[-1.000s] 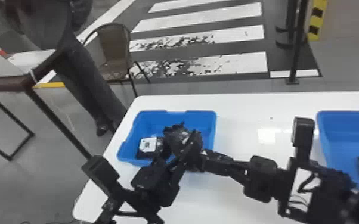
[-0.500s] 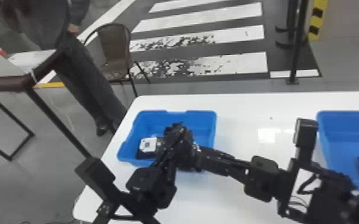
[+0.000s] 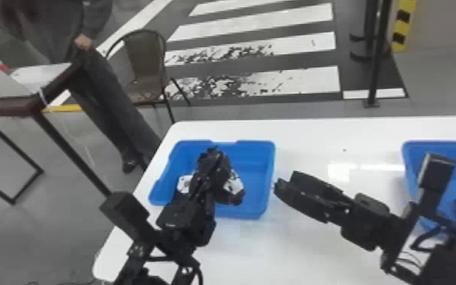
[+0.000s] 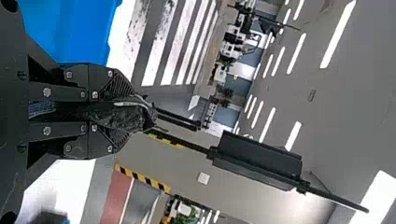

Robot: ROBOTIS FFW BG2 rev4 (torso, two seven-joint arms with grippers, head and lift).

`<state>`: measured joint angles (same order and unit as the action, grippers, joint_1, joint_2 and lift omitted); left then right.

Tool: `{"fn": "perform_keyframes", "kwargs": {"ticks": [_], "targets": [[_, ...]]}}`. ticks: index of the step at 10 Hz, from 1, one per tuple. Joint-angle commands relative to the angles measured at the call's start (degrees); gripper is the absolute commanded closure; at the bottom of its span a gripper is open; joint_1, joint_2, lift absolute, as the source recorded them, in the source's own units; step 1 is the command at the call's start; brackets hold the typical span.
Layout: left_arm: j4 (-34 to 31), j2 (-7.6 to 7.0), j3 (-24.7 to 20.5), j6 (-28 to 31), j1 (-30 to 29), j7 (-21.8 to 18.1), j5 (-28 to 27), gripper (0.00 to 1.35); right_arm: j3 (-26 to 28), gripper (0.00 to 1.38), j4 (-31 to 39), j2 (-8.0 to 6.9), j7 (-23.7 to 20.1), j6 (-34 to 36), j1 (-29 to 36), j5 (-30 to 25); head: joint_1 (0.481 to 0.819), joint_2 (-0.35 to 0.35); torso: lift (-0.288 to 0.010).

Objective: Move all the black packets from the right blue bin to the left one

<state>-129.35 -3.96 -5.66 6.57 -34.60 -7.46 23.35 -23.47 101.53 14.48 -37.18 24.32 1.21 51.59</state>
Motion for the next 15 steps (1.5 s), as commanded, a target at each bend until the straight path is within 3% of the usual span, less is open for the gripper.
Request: {"fn": "perform_keyframes", "kwargs": {"ticks": [1,6,7,10,13,15], "targets": [[8.6,-0.08,-0.9,-1.5,6.5,0.2,-5.9,1.22,1.3,0.11,0.5,-0.15,0.1,0.0,0.8,-0.1,0.695,0.35,-0.14],[26.6,-0.87,-1.5,-10.1,20.5,3.1,-19.5,1.22,1.6,0.11,1.1,-0.15,0.3,0.3,1.2,0.4,0.695,0.35,-0.14],[31.8,-0.87,-0.9,-12.6,23.2,3.5,-19.9,1.13,1.6,0.11,1.2,-0.15,0.3,0.6,1.2,0.3,0.695,0.35,-0.14],[33.7,-1.4,1.8,-19.9,23.6,4.2,-18.6,0.06,2.3,0.1,1.2,-0.15,0.3,0.8,1.3,-0.1,0.695,0.35,-0.14],[32.5,-1.66,4.7,-31.2,20.0,2.1,-9.6,0.07,9.4,0.1,6.1,-0.41,3.0,5.8,3.4,-5.9,0.695,0.35,-0.14],[24.5,-1.4,3.4,-30.6,12.1,1.7,-6.7,0.07,17.3,0.1,7.1,-1.12,4.7,11.1,3.4,-12.1,0.695,0.317,-0.14]]}}
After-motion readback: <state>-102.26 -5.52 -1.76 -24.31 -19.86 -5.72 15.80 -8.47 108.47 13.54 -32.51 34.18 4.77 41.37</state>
